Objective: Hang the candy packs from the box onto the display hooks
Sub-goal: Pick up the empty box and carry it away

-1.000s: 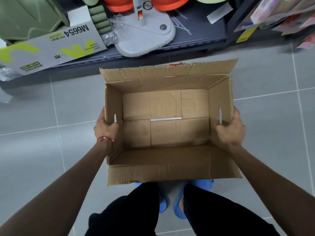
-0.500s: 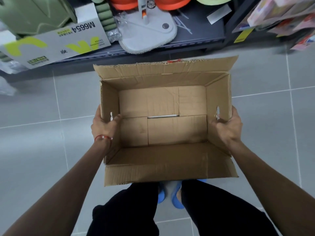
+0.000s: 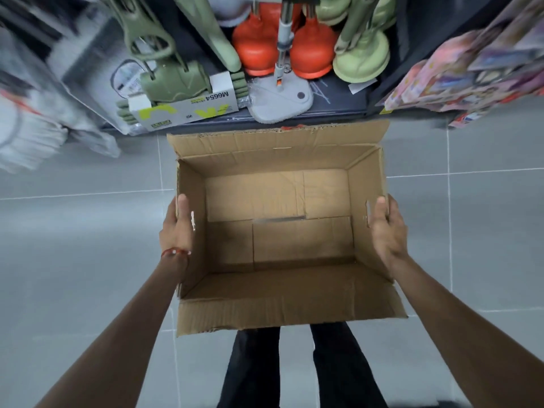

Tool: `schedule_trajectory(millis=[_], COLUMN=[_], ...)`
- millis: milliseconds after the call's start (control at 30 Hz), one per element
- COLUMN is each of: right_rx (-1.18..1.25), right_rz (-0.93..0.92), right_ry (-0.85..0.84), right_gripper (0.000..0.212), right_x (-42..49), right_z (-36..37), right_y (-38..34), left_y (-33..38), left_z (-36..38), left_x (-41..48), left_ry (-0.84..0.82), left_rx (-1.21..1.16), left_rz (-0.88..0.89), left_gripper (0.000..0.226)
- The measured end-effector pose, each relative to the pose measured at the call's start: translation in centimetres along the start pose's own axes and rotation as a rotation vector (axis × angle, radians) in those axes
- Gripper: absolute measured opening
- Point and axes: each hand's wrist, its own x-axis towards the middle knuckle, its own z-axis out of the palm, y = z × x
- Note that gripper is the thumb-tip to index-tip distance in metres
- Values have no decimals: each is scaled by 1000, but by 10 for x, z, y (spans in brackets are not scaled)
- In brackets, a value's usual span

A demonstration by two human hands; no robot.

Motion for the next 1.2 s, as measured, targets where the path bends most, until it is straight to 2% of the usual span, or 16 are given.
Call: schedule_trajectory(millis=[133, 233, 533, 700, 867, 1033, 1200], right_rx=[2, -8, -188, -256, -338, -399, -419], right_rz=[8, -18, -210, -312, -415, -494, -510], right_ry=[-27, -74, -276, -357, -429, -473, -487], right_gripper=[54, 57, 58, 57, 56, 57, 61], right_x=[-43, -68, -133, -176, -220, -268, -327], right_z=[-30, -49, -93, -92, -51, 25, 104], right_y=[-34, -56, -125, -163, -204, -241, -279], left_y=[15, 11, -33, -67, -114, -158, -200], left_z=[-42, -72, -142, -171, -206, -264, -345], left_x=[-56, -89, -231, -287, -305, -291, -264], left_ry=[54, 93, 280, 395, 465, 531, 575], left_rx=[-28, -73, -323, -409, -530, -624, -584], left_rz=[-1, -10, -109, -164, -233, -228, -281], left_gripper=[74, 89, 91, 67, 77, 64, 66])
